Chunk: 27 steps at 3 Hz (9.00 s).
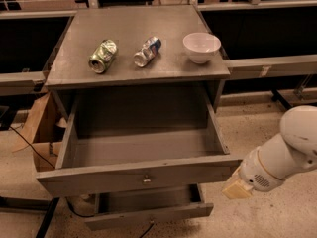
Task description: Close top drawer
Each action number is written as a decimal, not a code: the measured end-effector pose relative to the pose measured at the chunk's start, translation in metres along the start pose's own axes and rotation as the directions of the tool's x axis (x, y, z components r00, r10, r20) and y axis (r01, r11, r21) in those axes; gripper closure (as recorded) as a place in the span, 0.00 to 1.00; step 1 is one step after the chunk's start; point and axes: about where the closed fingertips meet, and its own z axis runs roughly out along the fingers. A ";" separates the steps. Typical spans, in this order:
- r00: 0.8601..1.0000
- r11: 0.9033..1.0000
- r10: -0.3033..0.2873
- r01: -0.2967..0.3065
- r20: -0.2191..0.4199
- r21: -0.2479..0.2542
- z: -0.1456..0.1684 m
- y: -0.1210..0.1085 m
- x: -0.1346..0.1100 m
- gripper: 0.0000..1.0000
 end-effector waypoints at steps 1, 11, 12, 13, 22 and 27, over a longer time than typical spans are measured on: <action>1.000 1.000 0.028 -0.028 -0.004 -0.005 0.029 -0.020 -0.015 1.00; 1.000 0.974 0.014 -0.015 0.007 0.225 0.030 -0.142 -0.118 1.00; 1.000 0.973 0.009 -0.009 0.002 0.231 0.033 -0.153 -0.125 1.00; 1.000 0.970 -0.001 -0.002 0.010 0.242 0.033 -0.162 -0.136 1.00; 0.922 0.864 -0.310 0.172 0.231 0.473 0.017 -0.215 -0.239 1.00; 0.906 0.826 -0.354 0.186 0.233 0.532 0.034 -0.222 -0.223 1.00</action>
Offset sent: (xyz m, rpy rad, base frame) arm 0.0747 0.0290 -0.0424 -0.0293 -0.0005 -0.0341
